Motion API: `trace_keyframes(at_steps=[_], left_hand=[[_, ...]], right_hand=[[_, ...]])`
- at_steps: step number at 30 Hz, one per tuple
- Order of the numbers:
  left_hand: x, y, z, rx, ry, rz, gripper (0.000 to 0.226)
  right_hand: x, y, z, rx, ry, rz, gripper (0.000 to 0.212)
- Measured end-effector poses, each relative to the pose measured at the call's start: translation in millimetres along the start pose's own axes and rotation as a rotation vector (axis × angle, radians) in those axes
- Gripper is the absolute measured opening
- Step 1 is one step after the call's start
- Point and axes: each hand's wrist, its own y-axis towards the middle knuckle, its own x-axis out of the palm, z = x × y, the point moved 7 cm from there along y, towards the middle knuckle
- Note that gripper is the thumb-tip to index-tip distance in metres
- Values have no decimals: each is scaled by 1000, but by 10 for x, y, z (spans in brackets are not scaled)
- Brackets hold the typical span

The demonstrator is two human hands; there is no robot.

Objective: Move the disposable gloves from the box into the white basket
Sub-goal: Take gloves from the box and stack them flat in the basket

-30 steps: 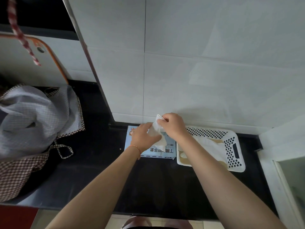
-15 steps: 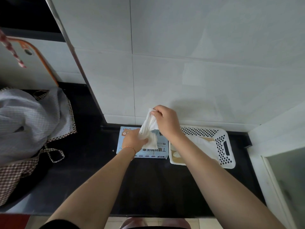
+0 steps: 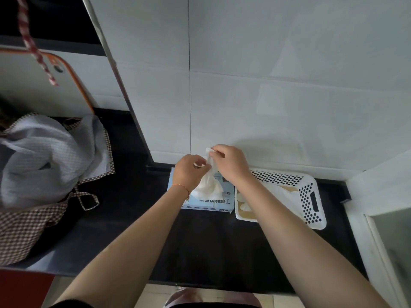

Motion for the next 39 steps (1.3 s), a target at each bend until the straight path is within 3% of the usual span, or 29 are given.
trace_keyframes(at_steps=[3,6,10,15,19,23,25,29,32,34,36,39], left_hand=[[-127,69,33,-2,-25,37,8],[-119,42,-7,-18,-65,-26,6],[41,-59,-146,-64,-43,-147,26],[68,-110,-277,-122,46,-119,29],[62,-82,-296,-84,70,-169,24],[81,-104,-372,-114,99,-198,32],[103,-103,-413,-113,99,-207,45],[80,-133,-581,-120,203,-231,98],[163,-208,-751,-194,231,-355,97],[157,-224,-757,-189,218,-336,85],[161,-227,-763,-201,188,-336,89],[190,-203,-790,-230,121,-376,100]], right_hand=[[-67,32,-80,-32,77,50,21],[-56,39,-68,-17,83,52,17],[17,39,-144,-26,67,9,16],[-161,36,-319,-82,112,172,14],[-136,3,-216,-46,82,130,15],[-256,-32,-425,-152,71,259,17],[-190,-45,-453,-154,-6,201,19],[-83,-30,-242,-51,-39,58,18],[-172,-11,-324,-64,29,155,17],[-309,-46,-430,-95,139,320,17],[-485,-97,-505,-129,227,500,19],[-554,-42,-575,-163,197,475,16]])
